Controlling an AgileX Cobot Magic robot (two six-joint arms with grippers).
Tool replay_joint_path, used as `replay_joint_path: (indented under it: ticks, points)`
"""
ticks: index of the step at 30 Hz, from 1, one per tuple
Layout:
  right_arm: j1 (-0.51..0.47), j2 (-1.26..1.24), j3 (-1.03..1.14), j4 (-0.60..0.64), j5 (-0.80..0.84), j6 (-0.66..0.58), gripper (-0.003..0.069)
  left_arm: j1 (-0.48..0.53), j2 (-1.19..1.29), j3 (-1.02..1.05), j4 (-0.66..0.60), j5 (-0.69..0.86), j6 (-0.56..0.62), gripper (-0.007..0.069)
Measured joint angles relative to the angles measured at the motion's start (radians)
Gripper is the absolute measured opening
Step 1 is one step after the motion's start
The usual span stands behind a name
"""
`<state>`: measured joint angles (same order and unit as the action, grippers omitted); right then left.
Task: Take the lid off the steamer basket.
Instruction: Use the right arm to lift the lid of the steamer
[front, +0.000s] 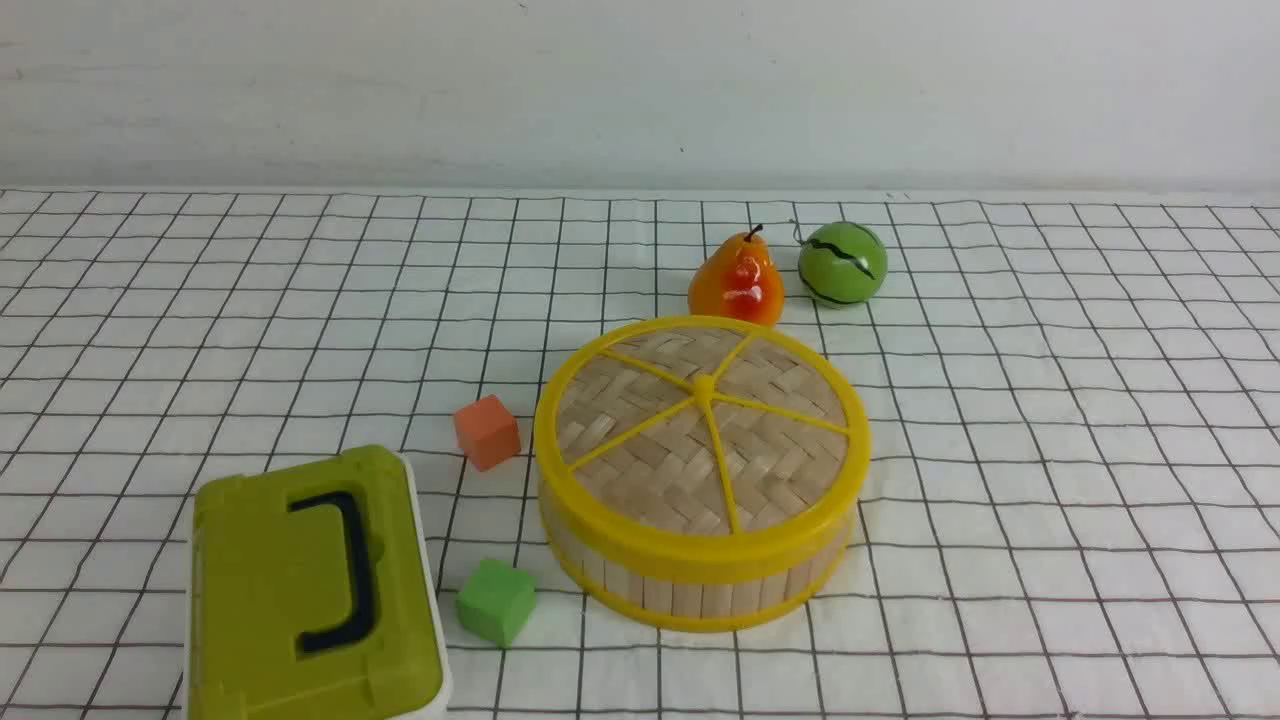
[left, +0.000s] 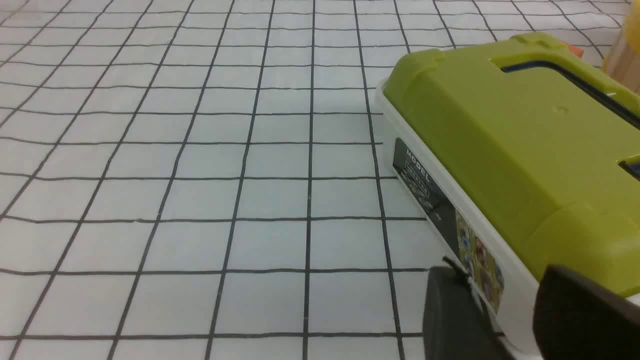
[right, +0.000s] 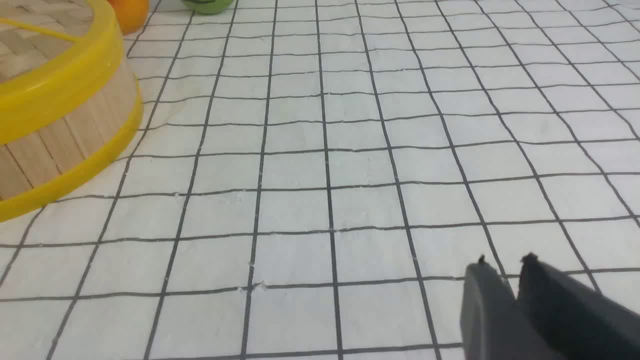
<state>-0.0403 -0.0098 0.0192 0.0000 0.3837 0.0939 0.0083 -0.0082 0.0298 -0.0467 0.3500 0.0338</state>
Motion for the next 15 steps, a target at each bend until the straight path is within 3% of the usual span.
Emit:
replay_joint_path:
  ticks: [15]
  points:
    - [0.0, 0.0, 0.0, 0.0, 0.0, 0.0, 0.0116, 0.0, 0.0, 0.0, 0.0, 0.0, 0.0, 0.0239]
